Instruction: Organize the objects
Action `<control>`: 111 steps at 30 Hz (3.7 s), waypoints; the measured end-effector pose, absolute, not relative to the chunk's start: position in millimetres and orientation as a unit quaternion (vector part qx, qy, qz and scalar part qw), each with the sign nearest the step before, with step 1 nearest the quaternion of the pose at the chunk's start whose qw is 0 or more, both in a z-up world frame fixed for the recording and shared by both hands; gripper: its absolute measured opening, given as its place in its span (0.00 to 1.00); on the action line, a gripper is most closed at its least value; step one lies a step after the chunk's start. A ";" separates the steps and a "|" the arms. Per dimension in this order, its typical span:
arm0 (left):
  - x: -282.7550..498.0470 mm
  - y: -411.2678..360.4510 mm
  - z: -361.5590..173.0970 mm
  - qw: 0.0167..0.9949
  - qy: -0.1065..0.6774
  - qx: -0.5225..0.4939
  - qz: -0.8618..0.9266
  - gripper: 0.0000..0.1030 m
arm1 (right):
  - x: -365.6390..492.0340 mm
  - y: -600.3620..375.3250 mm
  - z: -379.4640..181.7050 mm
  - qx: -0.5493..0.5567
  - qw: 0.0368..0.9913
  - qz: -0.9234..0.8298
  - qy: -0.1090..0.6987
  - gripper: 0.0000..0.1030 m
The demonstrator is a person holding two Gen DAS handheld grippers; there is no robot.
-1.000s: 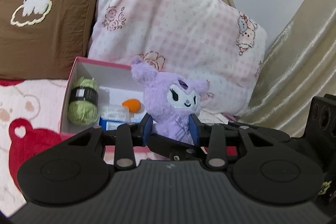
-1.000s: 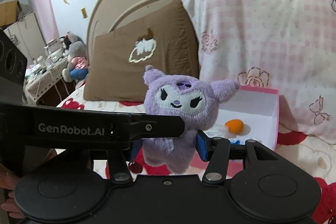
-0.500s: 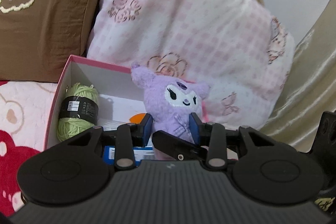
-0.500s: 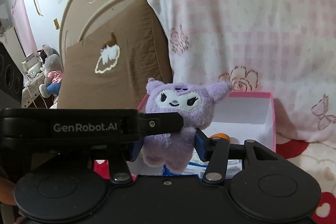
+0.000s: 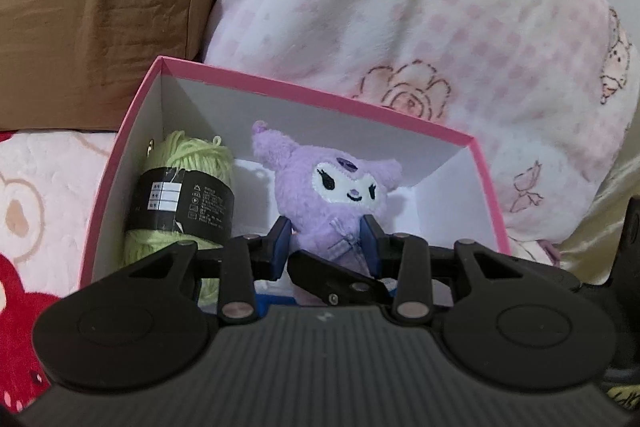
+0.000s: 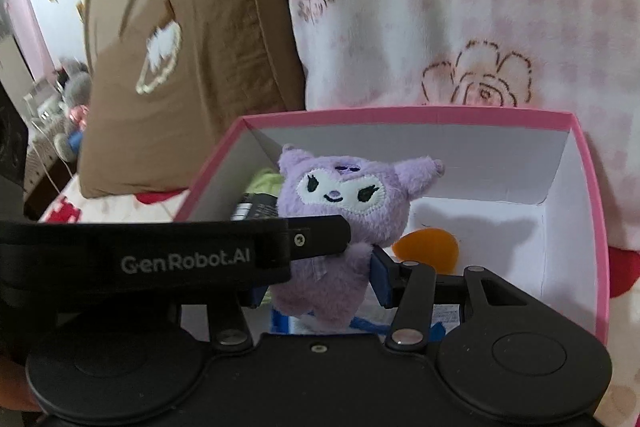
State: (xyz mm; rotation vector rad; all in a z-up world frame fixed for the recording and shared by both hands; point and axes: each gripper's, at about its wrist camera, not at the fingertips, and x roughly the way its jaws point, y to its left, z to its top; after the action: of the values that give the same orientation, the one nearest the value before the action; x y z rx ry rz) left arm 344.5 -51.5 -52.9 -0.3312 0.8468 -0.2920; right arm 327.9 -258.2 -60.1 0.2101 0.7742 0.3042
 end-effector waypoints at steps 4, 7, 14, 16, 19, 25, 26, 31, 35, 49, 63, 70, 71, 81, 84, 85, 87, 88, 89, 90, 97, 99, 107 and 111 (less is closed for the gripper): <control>352.2 -52.0 -61.4 0.879 0.425 -0.165 -0.138 0.34 | 338.8 -260.6 -64.9 0.104 0.901 0.150 0.394 0.55; 356.4 -56.0 -68.9 0.876 0.440 -0.151 -0.130 0.34 | 343.6 -261.6 -70.8 0.113 0.892 0.151 0.411 0.55; 360.7 -57.7 -75.7 0.872 0.448 -0.153 -0.124 0.34 | 346.8 -262.4 -80.7 0.109 0.888 0.146 0.422 0.52; 358.8 -60.3 -73.3 0.875 0.446 -0.146 -0.119 0.34 | 347.7 -264.0 -81.5 0.110 0.887 0.146 0.423 0.52; 353.4 -63.7 -64.3 0.879 0.443 -0.126 -0.126 0.32 | 349.6 -263.3 -82.9 0.107 0.889 0.134 0.424 0.50; 358.4 -65.8 -63.5 0.872 0.459 -0.120 -0.122 0.31 | 349.6 -261.4 -84.9 0.097 0.892 0.133 0.420 0.49; 359.5 -65.5 -65.7 0.871 0.462 -0.120 -0.115 0.29 | 349.8 -259.6 -84.8 0.092 0.893 0.135 0.420 0.50; 364.2 -69.8 -74.1 0.869 0.466 -0.117 -0.117 0.23 | 349.1 -271.2 -85.7 0.136 0.876 0.142 0.441 0.52; 371.1 -78.9 -73.7 0.870 0.469 -0.100 -0.111 0.22 | 346.9 -273.0 -83.8 0.130 0.877 0.139 0.442 0.40; 355.4 -68.0 -61.7 0.875 0.465 -0.094 -0.095 0.24 | 337.4 -273.5 -79.7 0.121 0.883 0.139 0.432 0.39; 288.6 -53.5 10.3 0.887 0.443 -0.094 -0.093 0.30 | 251.7 -289.0 -44.2 0.094 0.906 0.130 0.391 0.50; 250.7 -43.8 36.7 0.890 0.436 -0.097 -0.096 0.33 | 216.9 -304.3 -36.1 0.095 0.911 0.110 0.386 0.51; 245.8 -41.9 39.2 0.890 0.436 -0.095 -0.096 0.33 | 214.4 -304.0 -32.1 0.094 0.913 0.106 0.383 0.51; 193.3 -28.9 62.6 0.888 0.446 -0.064 -0.092 0.46 | 167.4 -294.3 20.5 0.065 0.914 0.098 0.388 0.67; 176.3 -26.6 69.2 0.888 0.445 -0.063 -0.095 0.55 | 150.9 -292.3 32.6 0.059 0.913 0.093 0.392 0.69; 170.5 -26.7 71.4 0.890 0.442 -0.058 -0.096 0.57 | 146.1 -290.1 35.5 0.051 0.913 0.097 0.394 0.69; 158.8 -27.7 75.0 0.892 0.439 -0.047 -0.096 0.60 | 133.6 -285.4 42.5 0.035 0.914 0.104 0.391 0.69; 153.6 -27.1 76.3 0.892 0.440 -0.046 -0.097 0.61 | 128.3 -283.2 45.3 0.030 0.915 0.104 0.390 0.69; 149.2 -26.2 77.2 0.891 0.441 -0.046 -0.098 0.62 | 122.3 -280.7 47.5 0.024 0.915 0.103 0.390 0.70; 144.1 -25.1 78.2 0.890 0.443 -0.046 -0.099 0.64 | 117.1 -278.6 49.6 0.021 0.915 0.101 0.390 0.70; 113.0 -12.9 80.5 0.889 0.443 -0.055 -0.100 0.74 | 88.2 -275.4 59.7 0.020 0.918 0.084 0.387 0.77; 105.7 -8.4 80.5 0.890 0.441 -0.058 -0.098 0.76 | 81.8 -275.1 60.4 0.017 0.919 0.077 0.386 0.79; 90.6 2.5 74.1 0.891 0.441 -0.050 -0.092 0.94 | 69.9 -277.0 63.6 0.027 0.920 0.059 0.387 0.90; 87.0 6.4 69.2 0.891 0.443 -0.046 -0.088 0.95 | 70.6 -276.5 58.4 0.023 0.915 0.040 0.400 0.92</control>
State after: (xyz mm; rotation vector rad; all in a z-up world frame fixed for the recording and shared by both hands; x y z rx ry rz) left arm 87.0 6.4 69.2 -0.0957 0.9186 -0.1819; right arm 70.6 -276.5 58.4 0.0483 0.8242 0.0826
